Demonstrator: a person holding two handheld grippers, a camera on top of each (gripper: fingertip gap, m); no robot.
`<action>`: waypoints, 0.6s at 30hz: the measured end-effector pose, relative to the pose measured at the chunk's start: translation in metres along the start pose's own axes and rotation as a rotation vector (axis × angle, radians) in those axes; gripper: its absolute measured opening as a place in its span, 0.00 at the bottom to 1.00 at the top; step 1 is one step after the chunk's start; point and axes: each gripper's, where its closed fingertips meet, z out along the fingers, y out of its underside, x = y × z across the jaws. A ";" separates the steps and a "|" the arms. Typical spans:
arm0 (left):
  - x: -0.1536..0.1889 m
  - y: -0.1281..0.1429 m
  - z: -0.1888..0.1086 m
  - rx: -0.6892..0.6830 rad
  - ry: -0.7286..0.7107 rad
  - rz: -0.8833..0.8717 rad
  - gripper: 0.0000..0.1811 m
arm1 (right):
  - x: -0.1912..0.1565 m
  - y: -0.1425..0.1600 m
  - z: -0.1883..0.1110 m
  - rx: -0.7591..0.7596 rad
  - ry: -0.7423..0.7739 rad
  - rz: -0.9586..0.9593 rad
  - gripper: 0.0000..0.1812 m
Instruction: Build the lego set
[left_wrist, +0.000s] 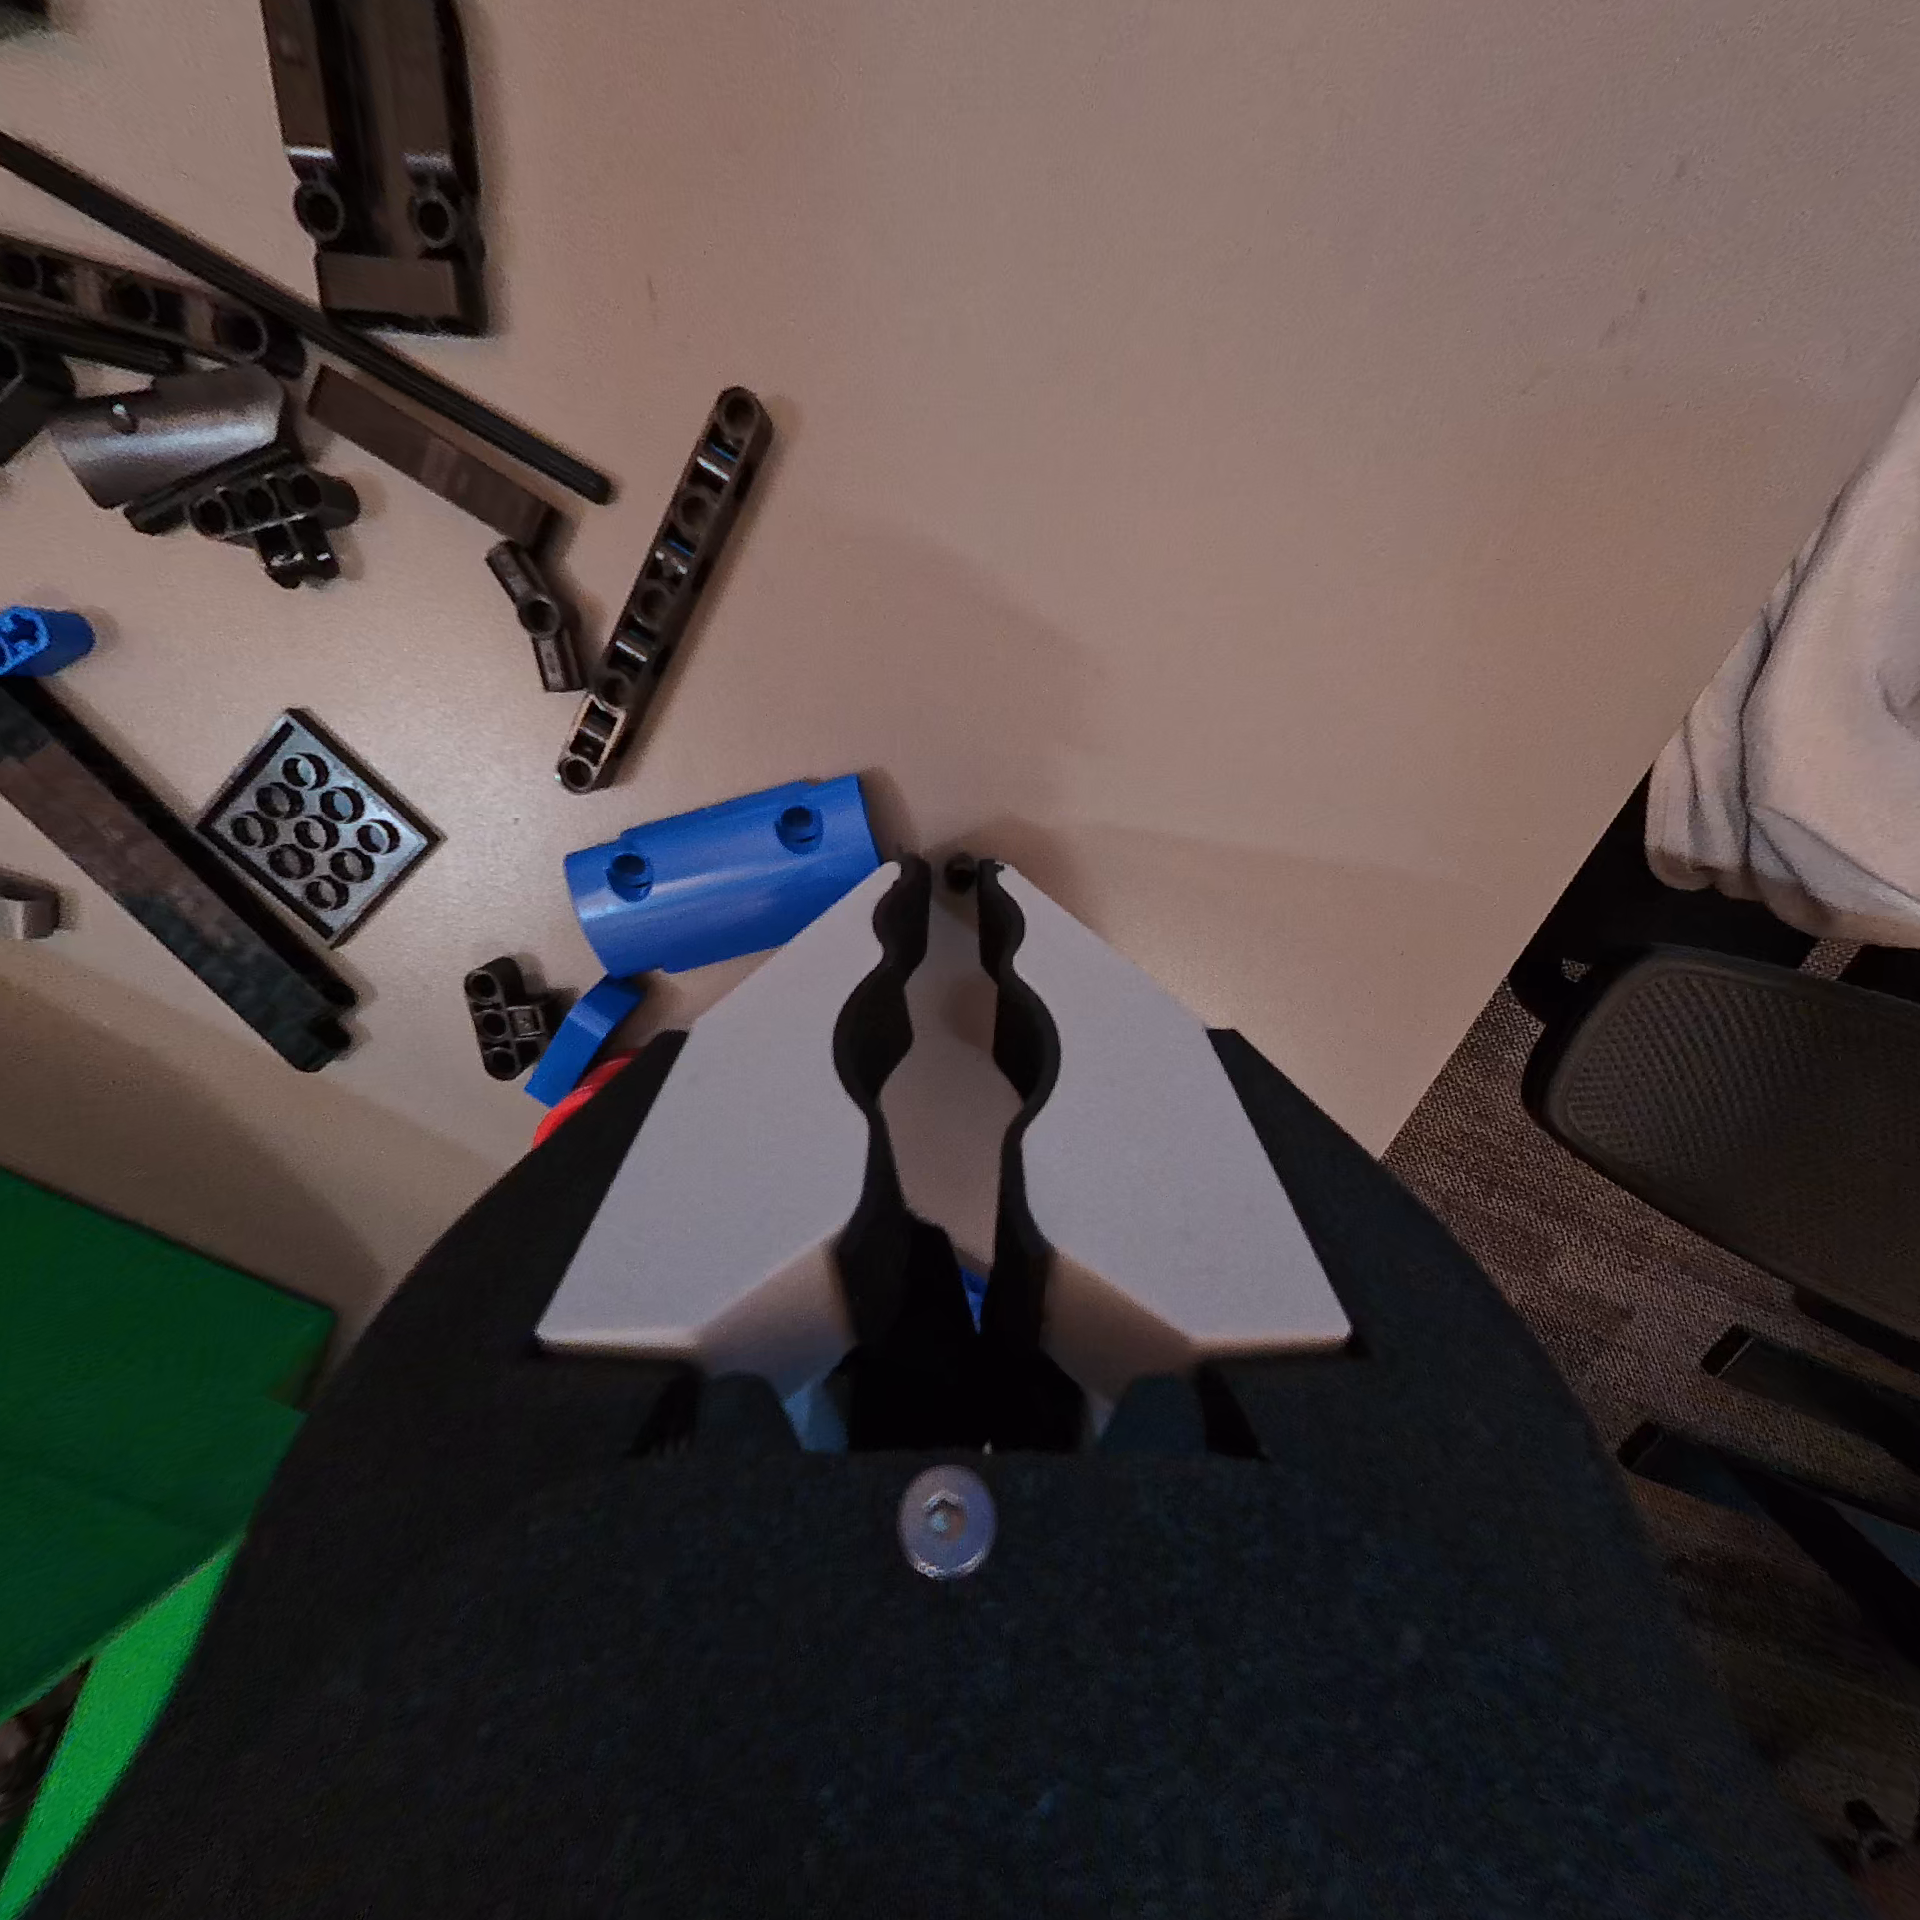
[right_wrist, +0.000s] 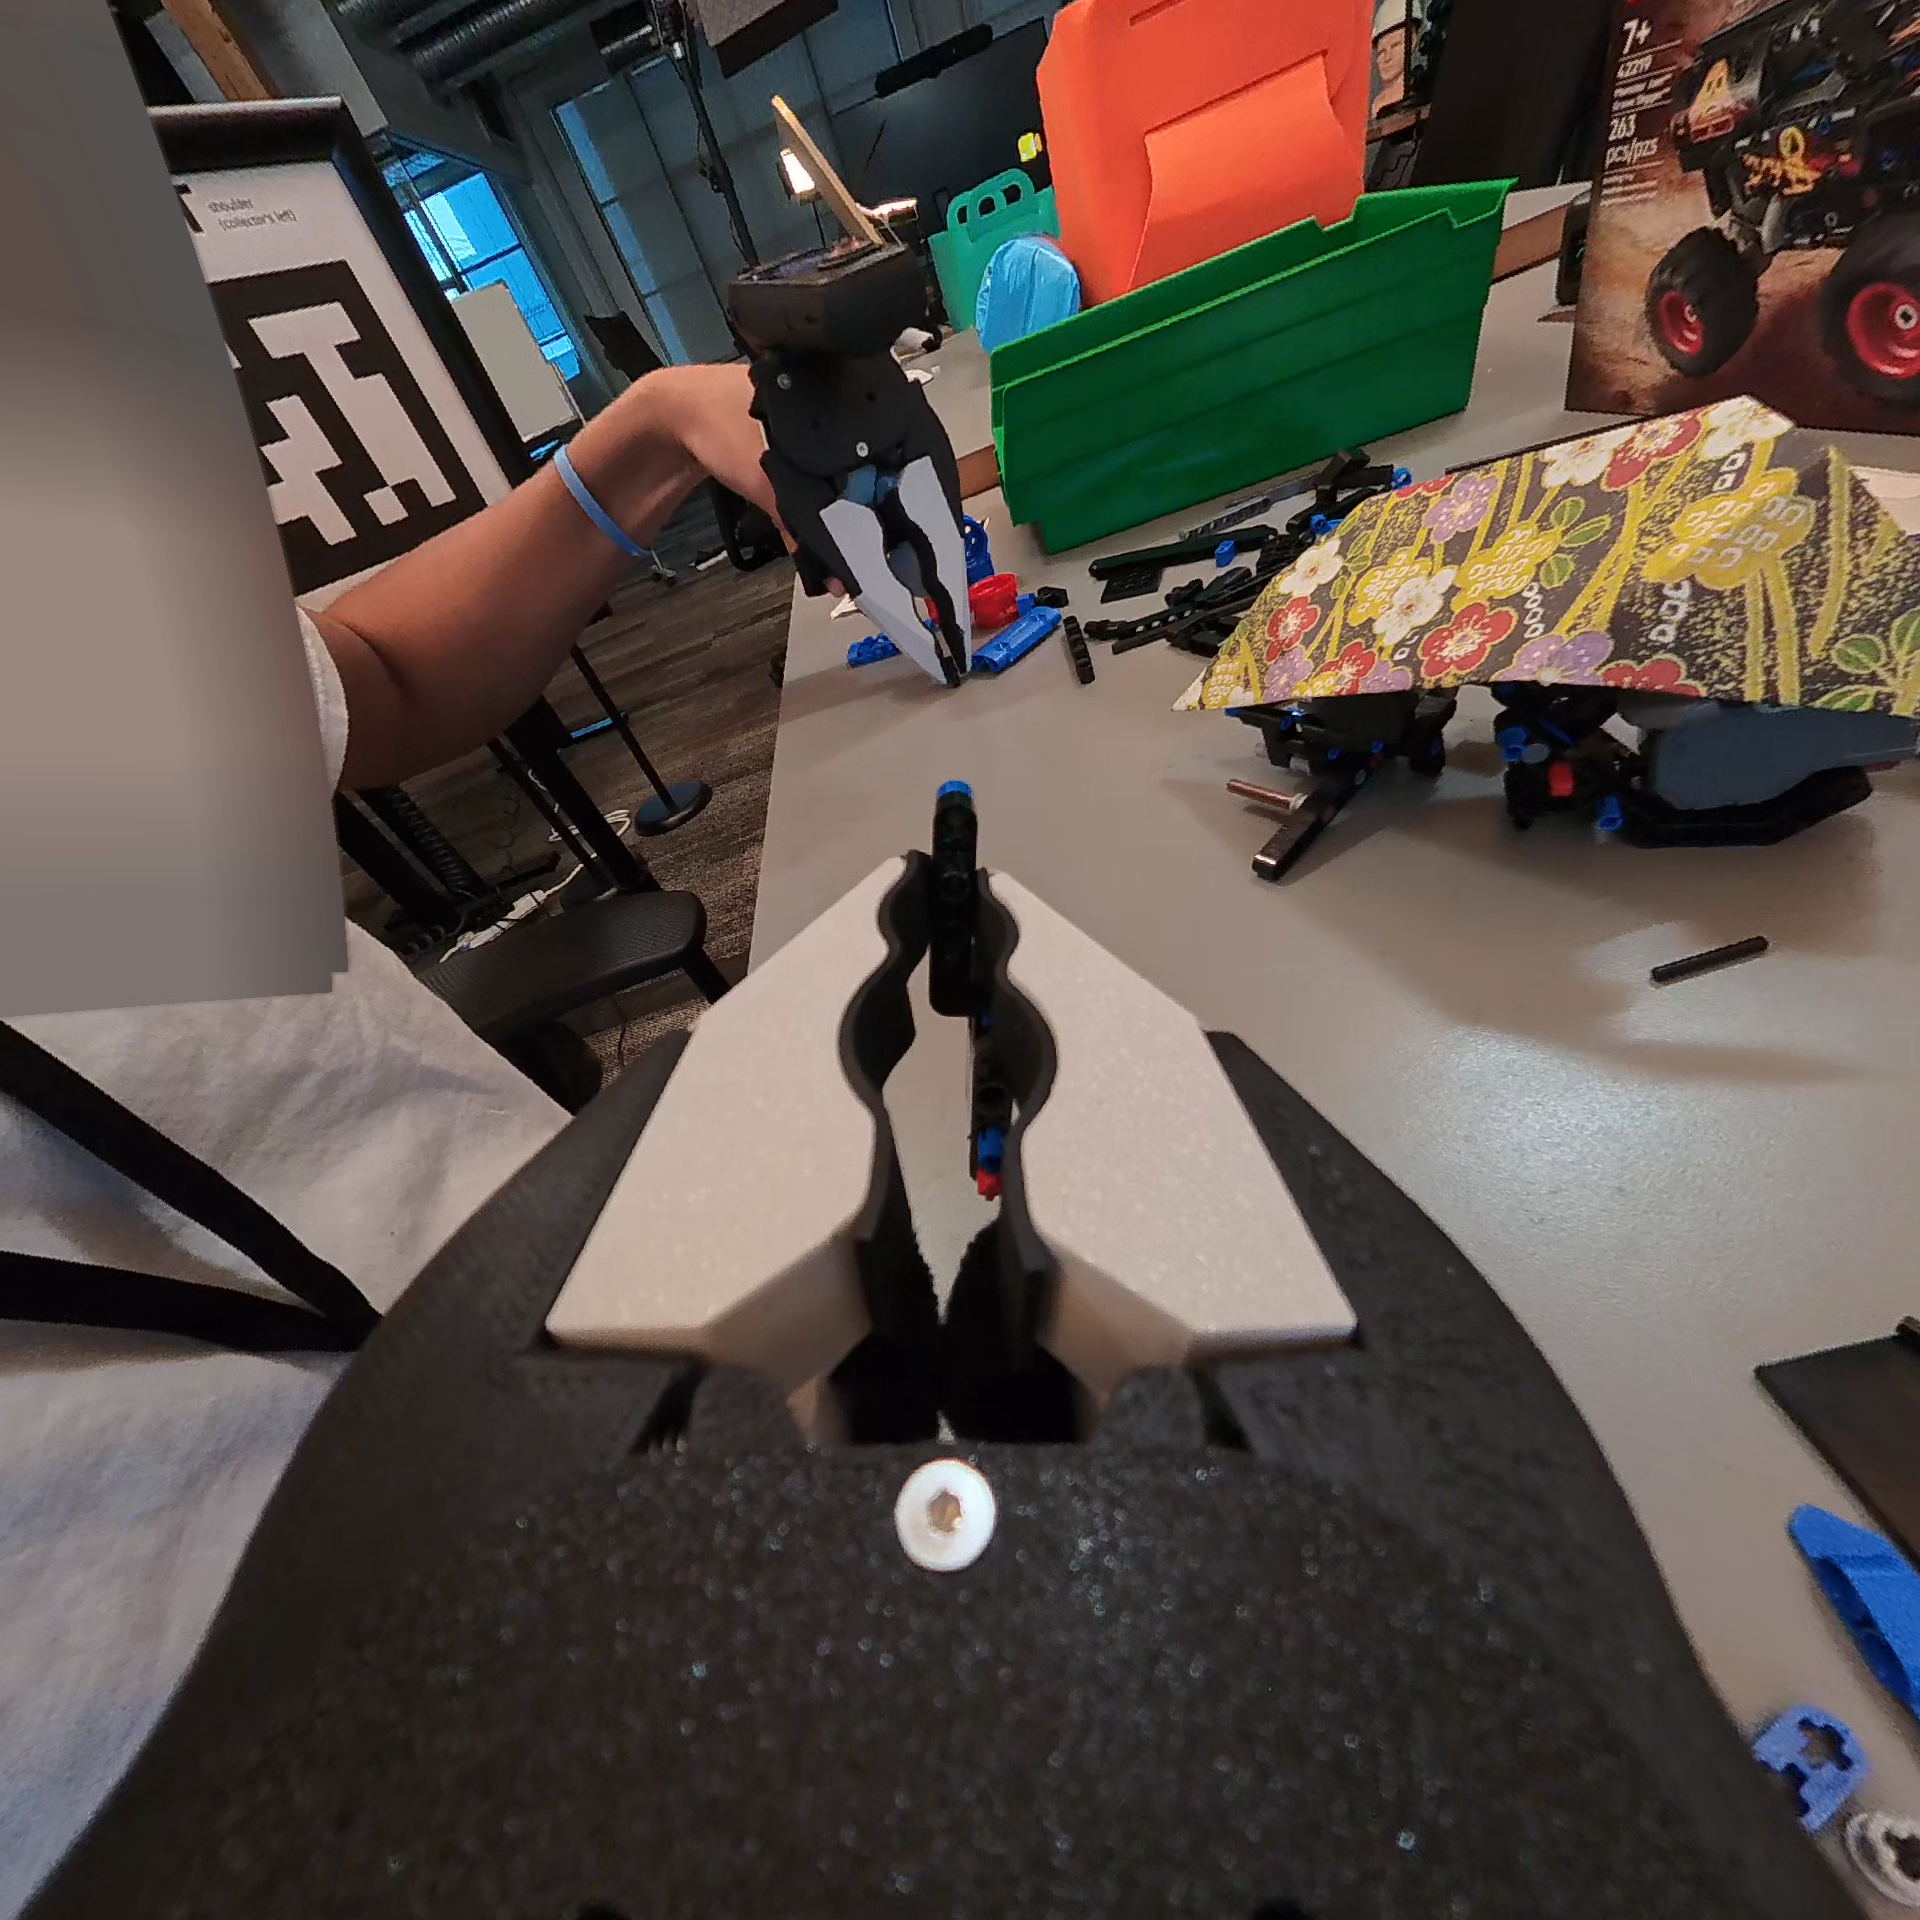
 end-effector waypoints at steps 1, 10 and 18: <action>0.000 0.000 0.000 -0.001 -0.001 0.001 0.04 | 0.000 0.000 0.000 -0.001 0.000 0.000 0.03; 0.002 -0.002 0.001 0.008 0.013 0.009 0.02 | 0.000 0.000 0.000 -0.002 -0.002 0.000 0.03; 0.025 -0.089 -0.025 0.425 0.051 0.018 0.02 | 0.002 -0.004 -0.003 0.023 0.005 0.004 0.03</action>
